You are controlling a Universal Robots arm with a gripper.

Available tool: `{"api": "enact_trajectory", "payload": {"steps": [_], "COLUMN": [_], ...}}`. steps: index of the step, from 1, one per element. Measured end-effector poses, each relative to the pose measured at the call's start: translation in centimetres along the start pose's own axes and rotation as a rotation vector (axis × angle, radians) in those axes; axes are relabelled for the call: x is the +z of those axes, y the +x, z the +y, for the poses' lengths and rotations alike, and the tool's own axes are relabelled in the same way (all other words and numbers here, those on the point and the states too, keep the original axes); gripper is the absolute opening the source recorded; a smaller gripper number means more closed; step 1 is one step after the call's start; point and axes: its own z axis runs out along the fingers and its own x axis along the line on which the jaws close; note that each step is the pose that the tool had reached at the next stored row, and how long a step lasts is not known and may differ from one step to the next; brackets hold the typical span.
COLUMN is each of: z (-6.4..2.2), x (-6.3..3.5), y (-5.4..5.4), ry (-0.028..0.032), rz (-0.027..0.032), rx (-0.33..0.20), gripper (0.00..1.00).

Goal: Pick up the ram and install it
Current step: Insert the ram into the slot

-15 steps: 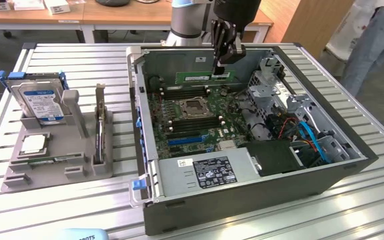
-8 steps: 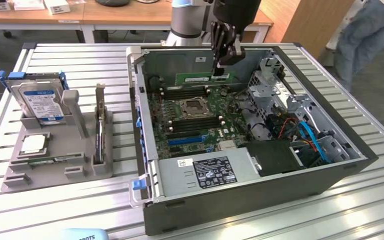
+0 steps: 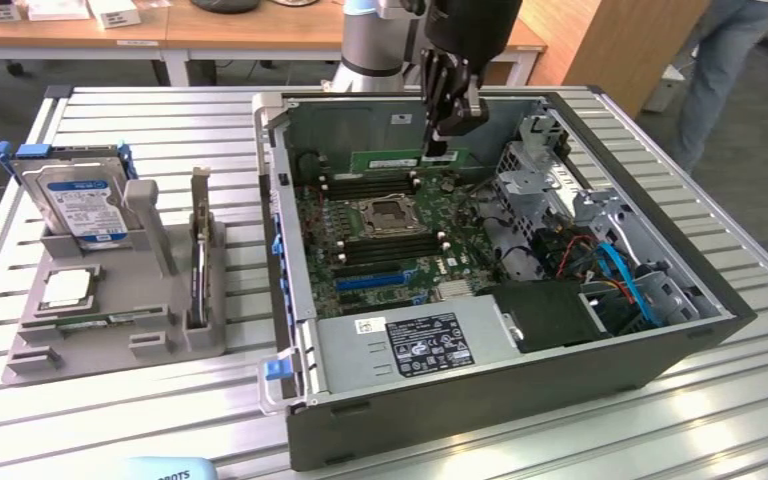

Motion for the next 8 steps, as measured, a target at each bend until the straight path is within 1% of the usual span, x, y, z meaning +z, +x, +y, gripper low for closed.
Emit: {"api": "enact_trajectory", "payload": {"steps": [8], "z": [-0.01], "x": [0.65], "y": [0.01], "ry": [-0.0001], "rz": [0.0002], "rx": [0.000], "gripper": [0.12]}}
